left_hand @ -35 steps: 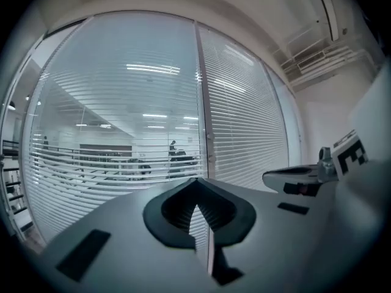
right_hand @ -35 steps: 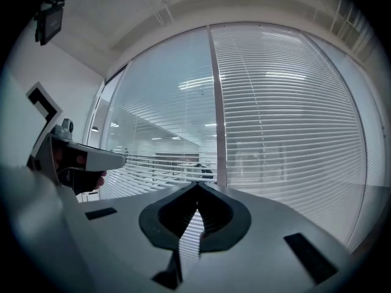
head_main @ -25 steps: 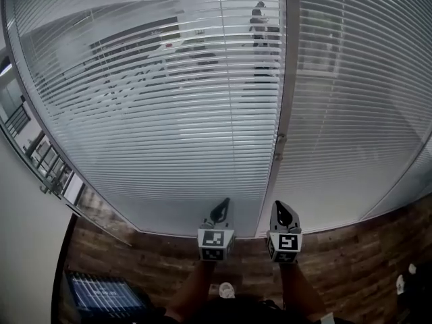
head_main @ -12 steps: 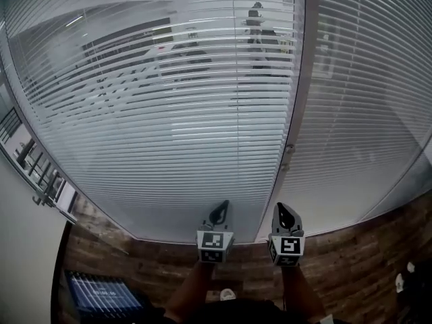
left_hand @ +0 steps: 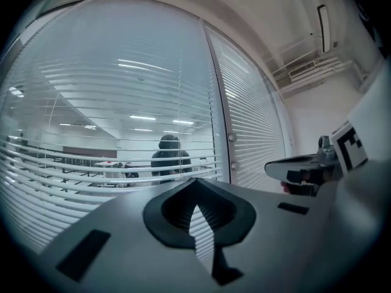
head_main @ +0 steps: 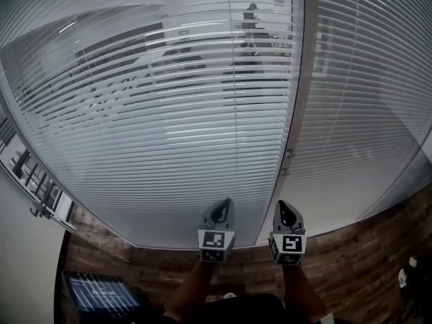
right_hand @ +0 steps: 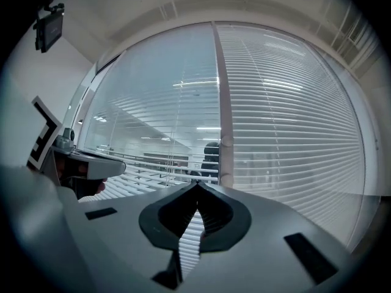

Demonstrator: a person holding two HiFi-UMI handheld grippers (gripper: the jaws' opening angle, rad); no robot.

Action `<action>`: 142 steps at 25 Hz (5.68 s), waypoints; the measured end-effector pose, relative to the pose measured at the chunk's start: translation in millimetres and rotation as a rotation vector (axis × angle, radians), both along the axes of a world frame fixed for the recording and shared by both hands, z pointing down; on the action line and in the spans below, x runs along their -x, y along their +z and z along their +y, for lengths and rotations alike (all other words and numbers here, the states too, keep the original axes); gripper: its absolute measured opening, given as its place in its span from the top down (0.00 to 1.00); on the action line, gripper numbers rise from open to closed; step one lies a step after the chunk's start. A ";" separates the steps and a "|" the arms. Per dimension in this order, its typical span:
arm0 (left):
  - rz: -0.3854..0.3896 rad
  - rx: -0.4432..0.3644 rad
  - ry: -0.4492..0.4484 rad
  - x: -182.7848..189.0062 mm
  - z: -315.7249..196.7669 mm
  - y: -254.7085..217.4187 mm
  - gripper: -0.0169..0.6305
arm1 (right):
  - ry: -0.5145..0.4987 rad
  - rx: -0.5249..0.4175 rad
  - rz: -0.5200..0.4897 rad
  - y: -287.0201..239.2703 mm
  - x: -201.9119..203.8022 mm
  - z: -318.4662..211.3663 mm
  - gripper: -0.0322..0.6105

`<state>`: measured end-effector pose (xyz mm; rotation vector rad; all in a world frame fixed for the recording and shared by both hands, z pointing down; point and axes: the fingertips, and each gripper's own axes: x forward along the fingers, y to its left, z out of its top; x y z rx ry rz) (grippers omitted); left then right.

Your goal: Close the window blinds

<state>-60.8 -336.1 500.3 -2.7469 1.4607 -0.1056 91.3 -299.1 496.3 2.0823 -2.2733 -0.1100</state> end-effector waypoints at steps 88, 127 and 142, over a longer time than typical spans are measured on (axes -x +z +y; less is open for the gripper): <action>-0.011 0.037 -0.117 -31.3 -38.9 -4.9 0.98 | -0.006 -0.114 0.721 -79.3 -44.9 -108.9 0.76; -0.038 0.026 -0.145 -18.7 -18.3 -2.9 0.98 | -0.069 -0.038 0.015 -84.0 -58.6 -105.4 0.72; -0.028 0.052 -0.148 -19.1 -12.1 -9.8 0.98 | -0.024 -0.026 0.040 -92.9 -57.0 -101.6 0.76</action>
